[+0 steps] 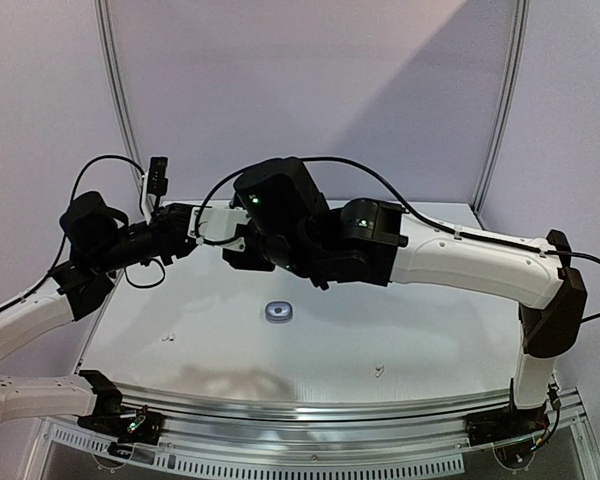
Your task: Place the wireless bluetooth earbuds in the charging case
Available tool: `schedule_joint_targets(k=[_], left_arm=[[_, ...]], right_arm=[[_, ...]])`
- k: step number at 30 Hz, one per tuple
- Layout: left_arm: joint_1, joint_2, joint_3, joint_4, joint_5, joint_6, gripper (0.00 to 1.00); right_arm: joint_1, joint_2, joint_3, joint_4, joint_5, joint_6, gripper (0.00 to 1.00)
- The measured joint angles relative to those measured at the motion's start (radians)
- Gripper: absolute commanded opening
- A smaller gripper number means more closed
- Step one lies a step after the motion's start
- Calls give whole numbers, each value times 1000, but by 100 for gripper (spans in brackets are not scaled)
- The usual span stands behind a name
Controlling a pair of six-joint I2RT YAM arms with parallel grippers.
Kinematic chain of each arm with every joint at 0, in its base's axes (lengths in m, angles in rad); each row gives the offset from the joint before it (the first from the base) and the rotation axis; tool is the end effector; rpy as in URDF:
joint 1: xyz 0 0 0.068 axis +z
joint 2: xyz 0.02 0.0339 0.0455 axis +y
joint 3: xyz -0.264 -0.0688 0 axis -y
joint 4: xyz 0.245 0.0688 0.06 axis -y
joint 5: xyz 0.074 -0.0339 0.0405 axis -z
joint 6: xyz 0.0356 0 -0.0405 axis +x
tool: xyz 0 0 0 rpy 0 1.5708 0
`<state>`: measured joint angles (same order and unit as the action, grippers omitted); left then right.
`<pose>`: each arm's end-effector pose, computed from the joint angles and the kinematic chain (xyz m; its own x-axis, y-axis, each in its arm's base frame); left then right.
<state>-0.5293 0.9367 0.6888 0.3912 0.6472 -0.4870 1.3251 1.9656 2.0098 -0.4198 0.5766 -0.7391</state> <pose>0.1766 -0.1282 0.3389 -0.3206 -0.2450 -0.9150 0.8689 0.3085 -0.3871 0.1308 0.4417 0.3899 0.3987 -0.7317 -0.5528 -0.5699 0.2746 -0.7745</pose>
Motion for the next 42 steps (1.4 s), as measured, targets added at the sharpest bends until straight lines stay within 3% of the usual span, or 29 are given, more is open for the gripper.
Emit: schedule_joint_targets(k=[2, 3, 7, 10, 14, 21, 25, 31, 39, 42], left_arm=[[0, -3, -5, 6, 5, 13, 0], [0, -5, -8, 8, 11, 20, 0], [6, -17, -13, 7, 32, 64, 0], [19, -36, -13, 9, 69, 117, 0], [28, -55, -14, 40, 157, 203, 0], [27, -47, -18, 122, 277, 232, 0], [21, -46, -18, 137, 297, 231, 0], [12, -38, -18, 148, 307, 229, 0], [8, -31, -18, 150, 302, 225, 0], [8, -30, -18, 151, 298, 225, 0]], right_arm=[[-1, 0, 0, 12, 2, 27, 95], [-5, -1, 0, 17, 0, 43, 98], [-36, -19, -1, -35, -111, 159, 99], [-100, -66, -4, -125, -314, 291, 96], [-217, -167, -29, -177, -621, 465, 89], [-227, -189, -32, -185, -871, 616, 77], [-218, -158, -33, -187, -946, 652, 73], [-219, -127, -33, -168, -1012, 697, 43], [-218, -107, -33, -152, -1026, 713, 33], [-218, -107, -33, -147, -1030, 711, 20]])
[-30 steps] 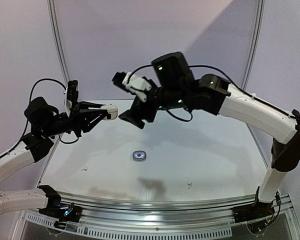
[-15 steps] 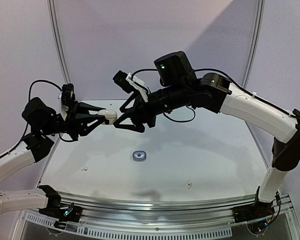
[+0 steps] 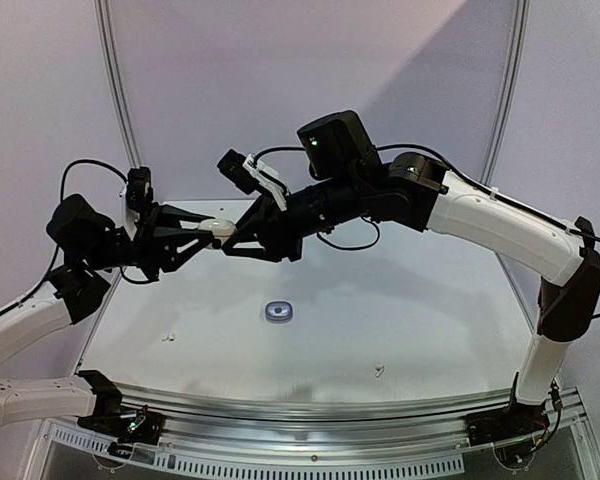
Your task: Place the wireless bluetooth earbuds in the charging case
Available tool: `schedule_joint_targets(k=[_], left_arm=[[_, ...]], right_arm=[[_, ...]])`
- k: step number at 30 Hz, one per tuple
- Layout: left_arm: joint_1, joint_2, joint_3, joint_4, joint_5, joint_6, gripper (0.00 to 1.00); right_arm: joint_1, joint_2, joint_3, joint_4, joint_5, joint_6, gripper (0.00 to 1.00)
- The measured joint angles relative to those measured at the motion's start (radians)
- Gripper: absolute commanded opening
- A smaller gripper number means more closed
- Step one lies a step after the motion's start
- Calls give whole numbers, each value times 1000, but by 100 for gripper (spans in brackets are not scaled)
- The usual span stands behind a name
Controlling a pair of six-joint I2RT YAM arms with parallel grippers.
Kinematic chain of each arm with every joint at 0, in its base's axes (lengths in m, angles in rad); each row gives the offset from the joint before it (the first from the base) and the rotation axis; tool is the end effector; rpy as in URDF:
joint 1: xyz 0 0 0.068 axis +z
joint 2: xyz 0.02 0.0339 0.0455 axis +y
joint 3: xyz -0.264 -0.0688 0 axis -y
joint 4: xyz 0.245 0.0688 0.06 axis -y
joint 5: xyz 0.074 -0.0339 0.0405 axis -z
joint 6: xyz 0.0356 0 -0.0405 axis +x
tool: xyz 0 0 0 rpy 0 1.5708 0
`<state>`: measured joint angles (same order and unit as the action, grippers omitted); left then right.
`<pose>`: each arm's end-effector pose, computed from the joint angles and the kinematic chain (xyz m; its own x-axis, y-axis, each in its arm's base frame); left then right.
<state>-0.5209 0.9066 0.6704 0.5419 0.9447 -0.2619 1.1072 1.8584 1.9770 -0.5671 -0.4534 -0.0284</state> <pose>0.1591 -0.1245 0.3509 0.0031 -0.1767 -0.9843 0.9967 0.0807 -0.0114 0.1768 0.3885 0.4093 -0.1660 -0.3891 -0.9061 -0.9857 0.0379 0.1643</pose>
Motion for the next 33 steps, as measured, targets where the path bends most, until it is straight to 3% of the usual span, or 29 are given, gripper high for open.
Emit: schedule_joint_targets(k=[2, 5, 6, 8, 13, 14, 17, 22, 27, 33], left_arm=[[0, 0, 0, 0, -2, -2, 0], [0, 0, 0, -2, -6, -13, 0], [0, 0, 0, -1, -7, -17, 10], [0, 0, 0, -2, -7, -20, 46], [-5, -1, -2, -1, -3, -25, 83], [-6, -2, -4, -3, -2, -27, 84], [-8, -6, -6, -24, -3, -24, 75], [-6, -10, -6, -76, -20, -25, 32], [-6, -2, -5, -93, -44, -45, 28], [-7, -2, -5, -87, -43, -63, 12]], right_arm=[[1, 0, 0, 0, -7, 1, 8], [0, 0, 0, -1, -18, -9, 2], [-1, 0, 0, 0, -21, -14, 0], [0, 0, 0, 0, -29, -20, 0], [0, -1, -1, 19, -24, -13, 0], [0, -2, -3, 27, -21, -13, 0], [0, -6, -14, 43, -7, -13, 0], [2, -16, -23, 45, 16, -14, 0], [8, -23, -23, 44, 41, -22, 0], [11, -25, -23, 44, 52, -27, 0]])
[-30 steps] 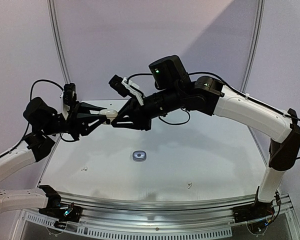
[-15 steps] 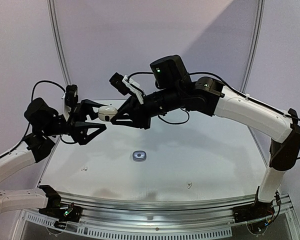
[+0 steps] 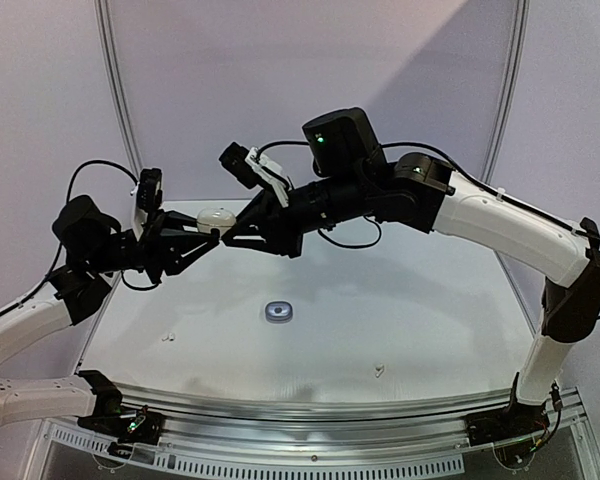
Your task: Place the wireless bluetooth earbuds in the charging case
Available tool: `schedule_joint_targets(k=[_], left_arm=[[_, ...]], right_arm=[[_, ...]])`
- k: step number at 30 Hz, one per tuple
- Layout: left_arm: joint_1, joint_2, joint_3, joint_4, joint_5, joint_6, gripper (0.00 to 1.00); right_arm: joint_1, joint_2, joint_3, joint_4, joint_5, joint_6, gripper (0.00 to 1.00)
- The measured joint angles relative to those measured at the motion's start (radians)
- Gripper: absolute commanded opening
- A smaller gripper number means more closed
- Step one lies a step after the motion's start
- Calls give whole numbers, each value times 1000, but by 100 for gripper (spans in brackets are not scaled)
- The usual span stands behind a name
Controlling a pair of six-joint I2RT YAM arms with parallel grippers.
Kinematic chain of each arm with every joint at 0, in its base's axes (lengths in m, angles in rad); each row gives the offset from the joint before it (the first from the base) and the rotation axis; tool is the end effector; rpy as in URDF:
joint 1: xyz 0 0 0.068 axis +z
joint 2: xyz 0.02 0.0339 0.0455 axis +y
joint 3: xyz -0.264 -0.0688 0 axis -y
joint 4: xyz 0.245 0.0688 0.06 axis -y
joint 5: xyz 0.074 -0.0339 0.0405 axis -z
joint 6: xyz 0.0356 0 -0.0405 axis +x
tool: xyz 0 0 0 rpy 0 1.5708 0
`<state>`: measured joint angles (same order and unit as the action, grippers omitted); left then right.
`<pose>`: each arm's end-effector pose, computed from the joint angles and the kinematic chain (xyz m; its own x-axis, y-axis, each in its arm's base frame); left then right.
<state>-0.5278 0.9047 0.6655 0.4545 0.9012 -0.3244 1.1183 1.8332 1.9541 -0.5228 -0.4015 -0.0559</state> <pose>0.1613 -0.1263 0.3418 -0.1356 -0.1499 -0.9794 0.9823 0.1083 -0.1526 0.1723 0.3863 0.4158 -0.1157 -0.3557 -0.9274 -0.9931 0.0592 0.1012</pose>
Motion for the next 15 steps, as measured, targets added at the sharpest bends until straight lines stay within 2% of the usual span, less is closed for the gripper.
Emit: schedule_joint_targets(k=[3, 6, 7, 10, 11, 13, 15], left_arm=[[0, 0, 0, 4, 1, -5, 0], [0, 0, 0, 9, 3, -9, 0], [-1, 0, 0, 11, 3, -10, 0], [0, 0, -2, 21, 3, -10, 0], [-1, 0, -3, 24, 3, -10, 0], [-1, -2, -8, 36, 5, -10, 0], [-1, -4, -11, 41, 8, -5, 0]], right_arm=[[0, -1, 0, 1, 0, -2, 0], [0, -1, 0, 1, 0, -2, 0], [0, -1, 0, 2, 0, -2, 7], [0, -1, 0, 5, 3, -4, 55], [0, -1, 0, 5, 5, 2, 66], [1, -1, 0, 3, 25, -1, 80], [1, -2, 0, -4, 46, -9, 82]])
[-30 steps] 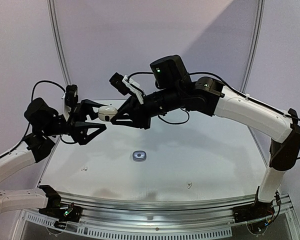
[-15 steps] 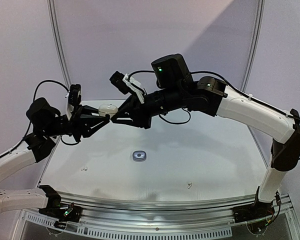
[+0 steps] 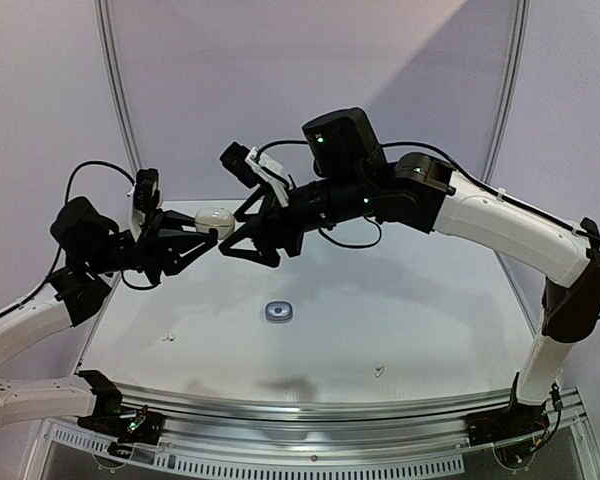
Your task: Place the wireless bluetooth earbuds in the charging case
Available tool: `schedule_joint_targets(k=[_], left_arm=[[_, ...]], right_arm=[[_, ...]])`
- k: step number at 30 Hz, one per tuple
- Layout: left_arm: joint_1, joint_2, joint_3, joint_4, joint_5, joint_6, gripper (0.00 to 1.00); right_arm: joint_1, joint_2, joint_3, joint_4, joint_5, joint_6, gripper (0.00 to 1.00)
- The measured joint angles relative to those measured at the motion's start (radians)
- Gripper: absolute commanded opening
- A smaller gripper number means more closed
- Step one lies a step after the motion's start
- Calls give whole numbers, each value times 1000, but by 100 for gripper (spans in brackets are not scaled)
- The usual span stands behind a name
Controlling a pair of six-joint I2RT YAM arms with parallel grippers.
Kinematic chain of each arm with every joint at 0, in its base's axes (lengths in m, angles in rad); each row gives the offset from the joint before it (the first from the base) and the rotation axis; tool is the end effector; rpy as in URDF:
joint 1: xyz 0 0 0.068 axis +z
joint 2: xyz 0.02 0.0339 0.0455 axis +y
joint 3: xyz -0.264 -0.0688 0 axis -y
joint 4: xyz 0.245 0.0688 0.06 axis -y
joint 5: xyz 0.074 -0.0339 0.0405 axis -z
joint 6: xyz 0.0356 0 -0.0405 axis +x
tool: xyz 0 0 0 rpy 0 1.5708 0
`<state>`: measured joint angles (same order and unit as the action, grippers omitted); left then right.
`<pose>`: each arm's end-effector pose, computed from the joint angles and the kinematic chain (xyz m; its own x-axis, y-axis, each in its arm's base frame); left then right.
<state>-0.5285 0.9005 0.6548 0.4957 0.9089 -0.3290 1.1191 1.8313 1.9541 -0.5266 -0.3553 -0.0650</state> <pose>0.1595 -0.1257 0.3427 -0.1112 -0.1650 -0.9800 0.9869 0.0973 -0.1284 0.1733 0.3856 0.4160 -0.1073 -0.3607 -0.9265 -0.9922 0.0982 0.0767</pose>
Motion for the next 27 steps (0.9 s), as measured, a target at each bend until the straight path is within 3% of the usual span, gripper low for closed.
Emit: schedule_joint_targets(k=[27], left_arm=[[-7, -19, 0, -97, 18, 279, 0]], right_arm=[[8, -25, 18, -42, 119, -27, 80]])
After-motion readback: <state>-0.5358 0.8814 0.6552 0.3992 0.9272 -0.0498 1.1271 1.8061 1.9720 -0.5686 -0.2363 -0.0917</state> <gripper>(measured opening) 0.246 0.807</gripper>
